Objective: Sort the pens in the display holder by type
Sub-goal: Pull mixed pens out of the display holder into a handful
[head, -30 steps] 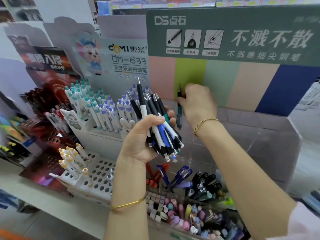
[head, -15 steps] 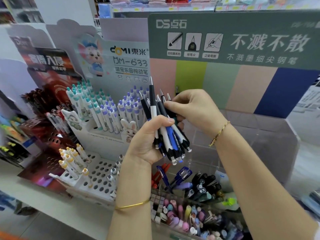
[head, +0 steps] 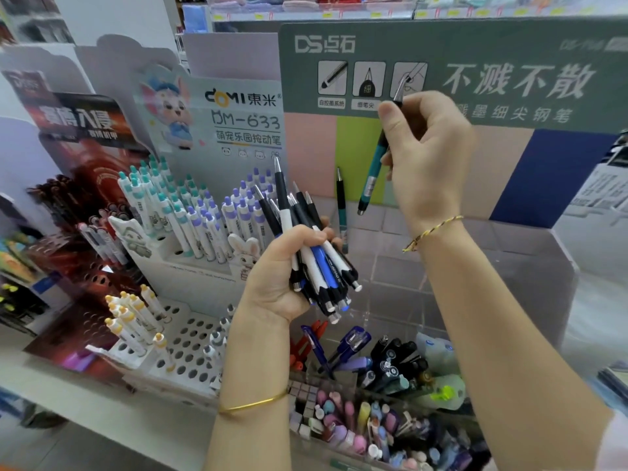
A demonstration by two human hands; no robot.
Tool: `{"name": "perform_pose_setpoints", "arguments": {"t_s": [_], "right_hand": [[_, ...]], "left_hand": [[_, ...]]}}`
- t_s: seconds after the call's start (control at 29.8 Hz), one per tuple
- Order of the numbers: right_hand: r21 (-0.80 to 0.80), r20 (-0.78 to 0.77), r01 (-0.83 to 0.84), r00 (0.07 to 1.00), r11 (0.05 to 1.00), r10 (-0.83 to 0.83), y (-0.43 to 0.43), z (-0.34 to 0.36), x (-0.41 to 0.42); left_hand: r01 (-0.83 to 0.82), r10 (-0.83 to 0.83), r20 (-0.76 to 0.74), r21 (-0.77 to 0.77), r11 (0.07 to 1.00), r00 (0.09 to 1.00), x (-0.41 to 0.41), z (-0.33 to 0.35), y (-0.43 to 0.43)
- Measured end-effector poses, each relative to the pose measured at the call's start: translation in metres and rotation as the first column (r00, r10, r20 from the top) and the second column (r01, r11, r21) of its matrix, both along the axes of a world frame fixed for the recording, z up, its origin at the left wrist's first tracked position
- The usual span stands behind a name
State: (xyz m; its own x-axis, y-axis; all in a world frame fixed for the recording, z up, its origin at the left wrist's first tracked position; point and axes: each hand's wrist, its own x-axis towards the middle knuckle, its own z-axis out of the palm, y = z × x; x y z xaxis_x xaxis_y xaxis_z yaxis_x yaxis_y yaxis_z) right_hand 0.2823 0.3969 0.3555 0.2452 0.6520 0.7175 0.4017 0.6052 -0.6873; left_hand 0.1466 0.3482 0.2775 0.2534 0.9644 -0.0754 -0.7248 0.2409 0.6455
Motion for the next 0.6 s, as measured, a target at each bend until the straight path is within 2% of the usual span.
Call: {"name": "perform_pose_setpoints", "arguments": {"t_s": [0.1,0.23,0.34,0.5,0.54,0.6], "right_hand": [[-0.1,0.24,0.065,0.97,0.993,-0.039,0.011,-0.016,-0.004],[-0.301,0.532,0.246,0.845,0.921,-0.052,0.013,-0.029,-0.011],[-0.333,0.614,0.325,0.787,0.885,-0.058,0.01,-0.031,-0.017],[-0.277,0.728,0.408,0.68,0.87,-0.087,0.011,-0.034,-0.016],[-0.273,0.72,0.4,0.688,0.875,-0.09,0.012,-0.035,-0.014],[-0.236,0.632,0.322,0.768,0.917,-0.107,0.009,-0.034,-0.012]], "left_hand": [[0.14,-0.145,0.052,0.09,0.986,0.988,-0.003,-0.002,-0.002],[0.194,-0.209,0.107,0.137,0.971,0.972,-0.002,-0.005,0.0],[0.184,-0.199,0.118,0.125,0.975,0.973,-0.001,-0.008,0.001],[0.22,-0.237,0.158,0.117,0.968,0.959,0.0,-0.007,0.0],[0.229,-0.247,0.159,0.123,0.966,0.956,-0.001,-0.006,0.0],[0.241,-0.258,0.126,0.134,0.961,0.958,-0.001,-0.005,-0.001]]}}
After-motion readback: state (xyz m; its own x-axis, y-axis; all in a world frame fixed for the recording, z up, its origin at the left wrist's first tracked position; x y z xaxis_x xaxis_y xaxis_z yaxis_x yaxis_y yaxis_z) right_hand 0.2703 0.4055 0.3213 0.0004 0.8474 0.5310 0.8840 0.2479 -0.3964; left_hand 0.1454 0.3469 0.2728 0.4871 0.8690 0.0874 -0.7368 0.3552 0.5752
